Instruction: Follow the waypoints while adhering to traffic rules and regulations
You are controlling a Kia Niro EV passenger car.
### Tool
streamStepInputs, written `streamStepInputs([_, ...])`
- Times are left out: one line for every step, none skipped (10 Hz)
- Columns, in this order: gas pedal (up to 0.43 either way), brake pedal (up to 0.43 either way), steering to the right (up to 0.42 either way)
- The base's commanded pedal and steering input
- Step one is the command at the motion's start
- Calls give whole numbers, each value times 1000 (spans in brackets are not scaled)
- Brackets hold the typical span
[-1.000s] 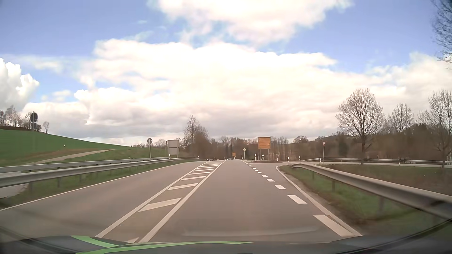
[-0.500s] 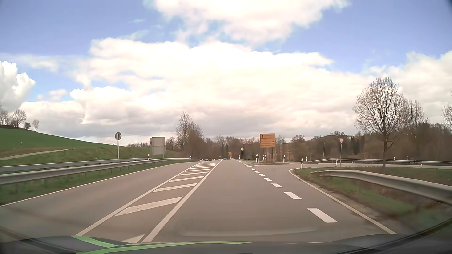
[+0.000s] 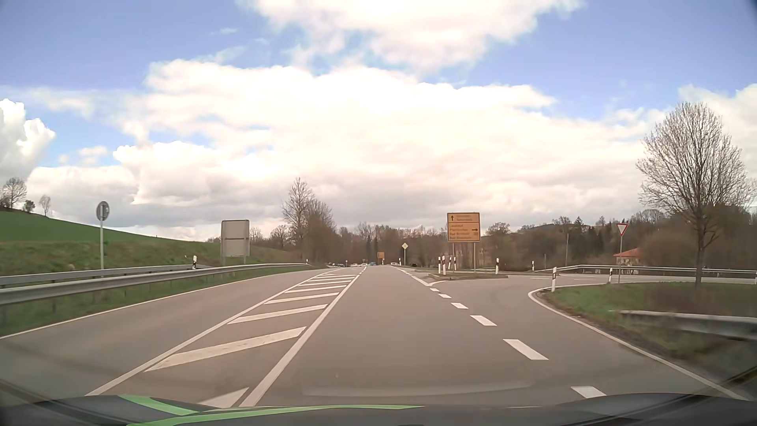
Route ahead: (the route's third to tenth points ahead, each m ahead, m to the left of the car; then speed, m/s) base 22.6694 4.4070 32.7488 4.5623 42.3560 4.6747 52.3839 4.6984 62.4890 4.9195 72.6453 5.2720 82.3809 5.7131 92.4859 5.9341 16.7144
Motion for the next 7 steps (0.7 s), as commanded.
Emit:
streamStepInputs([169, 0, -1])
streamStepInputs([169, 0, -3])
streamStepInputs([169, 0, -2])
streamStepInputs([169, 0, -2])
streamStepInputs([169, 0, -2])
streamStepInputs([169, 0, -2])
streamStepInputs([169, 0, -1])
